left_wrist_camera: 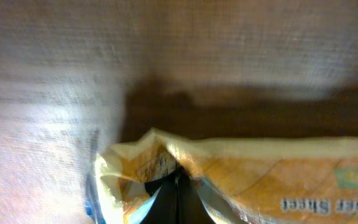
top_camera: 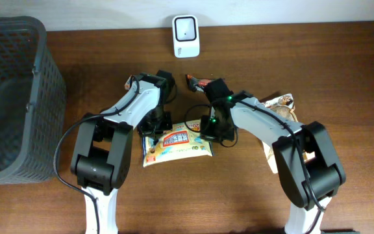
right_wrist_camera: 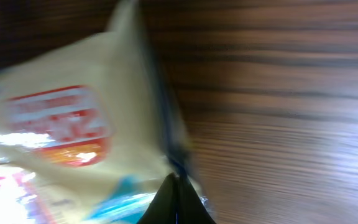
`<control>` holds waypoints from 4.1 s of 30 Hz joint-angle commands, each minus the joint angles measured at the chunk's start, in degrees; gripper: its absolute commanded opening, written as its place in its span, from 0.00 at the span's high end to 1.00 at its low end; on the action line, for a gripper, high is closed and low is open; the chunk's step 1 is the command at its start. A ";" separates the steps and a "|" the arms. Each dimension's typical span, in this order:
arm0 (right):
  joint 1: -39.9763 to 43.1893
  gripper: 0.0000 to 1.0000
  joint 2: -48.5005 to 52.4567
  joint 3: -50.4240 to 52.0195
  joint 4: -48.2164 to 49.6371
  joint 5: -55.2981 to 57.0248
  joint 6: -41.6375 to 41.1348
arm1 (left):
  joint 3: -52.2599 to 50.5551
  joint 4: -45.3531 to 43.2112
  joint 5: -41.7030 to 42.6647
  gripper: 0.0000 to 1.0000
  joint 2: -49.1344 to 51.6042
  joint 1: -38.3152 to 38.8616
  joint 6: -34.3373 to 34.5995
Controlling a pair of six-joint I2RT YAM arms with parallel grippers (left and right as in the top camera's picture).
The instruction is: Scan the item barcode
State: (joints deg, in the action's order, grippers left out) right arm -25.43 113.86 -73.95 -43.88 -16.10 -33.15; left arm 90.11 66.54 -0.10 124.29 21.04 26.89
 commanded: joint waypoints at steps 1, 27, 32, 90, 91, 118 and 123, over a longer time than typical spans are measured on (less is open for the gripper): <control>1.03 0.96 2.54 0.81 -2.95 10.19 -2.60 | -0.81 -3.54 -9.33 0.98 -0.22 -1.11 0.68; -5.81 0.96 -1.49 -5.07 10.54 -5.07 -1.99 | 21.38 8.37 -10.34 0.01 -0.13 -9.77 4.66; -7.98 0.96 2.16 -5.07 13.86 -6.16 -5.31 | 21.38 9.40 -9.81 0.01 -0.13 -13.05 4.81; -3.85 0.14 -6.80 -6.54 -0.35 2.32 83.01 | 21.35 9.14 -9.81 0.01 -0.13 -14.03 4.81; -3.85 0.17 -6.12 -6.51 -1.16 1.16 85.35 | 21.35 9.14 -9.81 0.01 -0.13 -14.03 4.81; -3.91 0.96 7.23 -8.87 3.17 -1.29 79.73 | 21.35 9.14 -9.81 0.01 -0.13 -14.03 4.79; -3.41 0.96 7.21 -14.25 3.45 -1.29 59.89 | 21.35 9.14 -9.81 0.01 -0.13 -14.03 4.81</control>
State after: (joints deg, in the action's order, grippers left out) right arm -29.23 119.26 -84.79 -40.03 -19.29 42.74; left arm 111.18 75.64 -9.69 124.29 6.98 31.14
